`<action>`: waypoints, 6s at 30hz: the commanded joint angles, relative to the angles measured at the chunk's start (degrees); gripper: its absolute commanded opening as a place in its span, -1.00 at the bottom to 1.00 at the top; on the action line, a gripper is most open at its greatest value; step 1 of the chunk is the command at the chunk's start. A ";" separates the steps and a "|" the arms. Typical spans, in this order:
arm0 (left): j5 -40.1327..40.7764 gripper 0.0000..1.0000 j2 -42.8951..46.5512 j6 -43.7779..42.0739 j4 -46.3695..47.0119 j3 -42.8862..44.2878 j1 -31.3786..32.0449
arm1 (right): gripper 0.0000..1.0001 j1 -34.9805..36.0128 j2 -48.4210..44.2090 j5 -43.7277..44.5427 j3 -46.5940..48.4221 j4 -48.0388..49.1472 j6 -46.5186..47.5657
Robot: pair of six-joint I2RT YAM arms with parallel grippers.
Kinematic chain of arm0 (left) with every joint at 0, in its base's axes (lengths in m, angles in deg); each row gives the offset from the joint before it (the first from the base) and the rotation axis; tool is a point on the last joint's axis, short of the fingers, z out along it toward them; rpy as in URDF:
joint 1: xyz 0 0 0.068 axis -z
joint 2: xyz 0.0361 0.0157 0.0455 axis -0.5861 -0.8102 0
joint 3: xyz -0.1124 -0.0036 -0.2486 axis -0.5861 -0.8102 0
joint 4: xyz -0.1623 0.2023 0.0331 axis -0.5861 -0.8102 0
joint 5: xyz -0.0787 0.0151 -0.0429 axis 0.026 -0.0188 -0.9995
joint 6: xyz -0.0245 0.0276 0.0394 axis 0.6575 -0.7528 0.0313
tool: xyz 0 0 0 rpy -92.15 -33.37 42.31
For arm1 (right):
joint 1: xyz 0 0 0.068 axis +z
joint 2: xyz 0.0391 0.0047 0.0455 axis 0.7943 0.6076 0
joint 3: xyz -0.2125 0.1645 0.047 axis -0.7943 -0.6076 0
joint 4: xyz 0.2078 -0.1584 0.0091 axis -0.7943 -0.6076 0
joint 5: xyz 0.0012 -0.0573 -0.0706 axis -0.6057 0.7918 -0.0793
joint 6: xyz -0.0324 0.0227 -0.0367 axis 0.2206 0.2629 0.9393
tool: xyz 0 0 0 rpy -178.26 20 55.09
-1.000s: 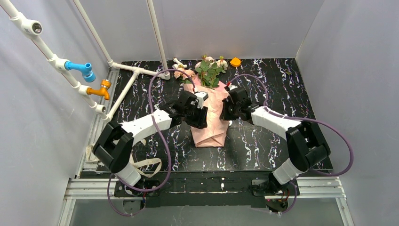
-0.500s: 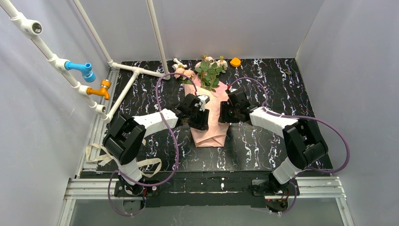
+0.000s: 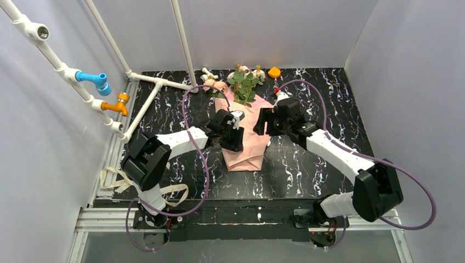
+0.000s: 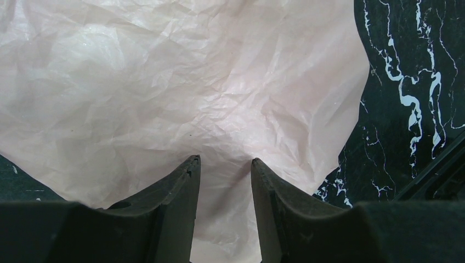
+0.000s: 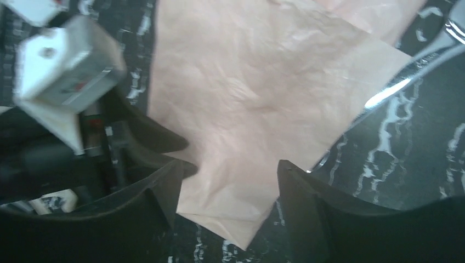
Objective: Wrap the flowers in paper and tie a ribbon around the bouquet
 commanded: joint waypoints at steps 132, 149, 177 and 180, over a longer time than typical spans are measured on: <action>18.50 0.07 -11.56 2.28 -24.40 40.76 -17.00 | 0.18 0.42 18.22 -27.47 5.17 9.82 -4.76; 9.08 0.05 8.52 15.80 -14.65 6.80 -0.85 | 0.38 -5.98 37.69 -8.48 41.55 5.53 -1.96; 10.70 -0.01 -4.83 20.82 -16.86 8.17 8.47 | -0.44 -12.50 76.95 -7.10 77.79 19.37 -0.53; 10.72 -0.01 -5.43 20.09 -16.32 8.36 8.38 | -0.57 -12.52 74.65 -10.47 74.69 19.70 0.75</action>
